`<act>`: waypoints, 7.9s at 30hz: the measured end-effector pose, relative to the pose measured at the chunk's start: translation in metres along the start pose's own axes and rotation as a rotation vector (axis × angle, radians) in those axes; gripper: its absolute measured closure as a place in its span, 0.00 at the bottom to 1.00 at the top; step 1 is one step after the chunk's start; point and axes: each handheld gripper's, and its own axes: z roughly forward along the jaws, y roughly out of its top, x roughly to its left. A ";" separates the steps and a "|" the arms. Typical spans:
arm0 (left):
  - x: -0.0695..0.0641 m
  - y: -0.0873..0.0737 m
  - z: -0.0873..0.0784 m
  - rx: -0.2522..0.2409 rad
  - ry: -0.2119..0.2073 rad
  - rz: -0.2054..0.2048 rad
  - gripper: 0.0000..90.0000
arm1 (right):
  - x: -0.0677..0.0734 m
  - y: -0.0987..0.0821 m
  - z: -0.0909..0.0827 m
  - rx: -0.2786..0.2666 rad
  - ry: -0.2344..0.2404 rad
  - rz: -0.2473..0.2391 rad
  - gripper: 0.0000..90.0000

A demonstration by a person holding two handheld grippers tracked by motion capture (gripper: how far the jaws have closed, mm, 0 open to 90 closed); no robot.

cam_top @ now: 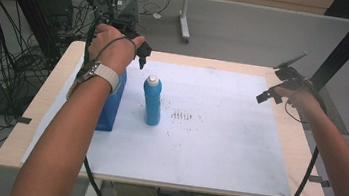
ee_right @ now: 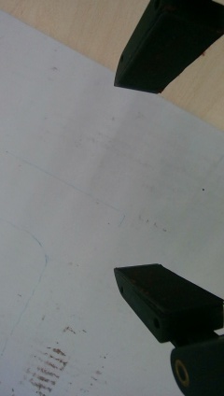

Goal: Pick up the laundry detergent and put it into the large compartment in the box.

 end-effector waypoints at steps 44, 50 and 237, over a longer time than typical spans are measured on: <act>-0.044 0.003 0.016 0.008 -0.016 -0.031 0.08 | -0.003 -0.003 0.000 -0.014 0.014 -0.001 0.09; -0.048 0.003 0.019 0.004 -0.023 -0.044 0.08 | -0.004 -0.004 0.000 -0.015 0.016 0.000 0.09; -0.073 -0.004 0.080 -0.025 -0.031 -0.178 0.10 | -0.019 -0.026 0.007 -0.026 0.058 0.013 0.09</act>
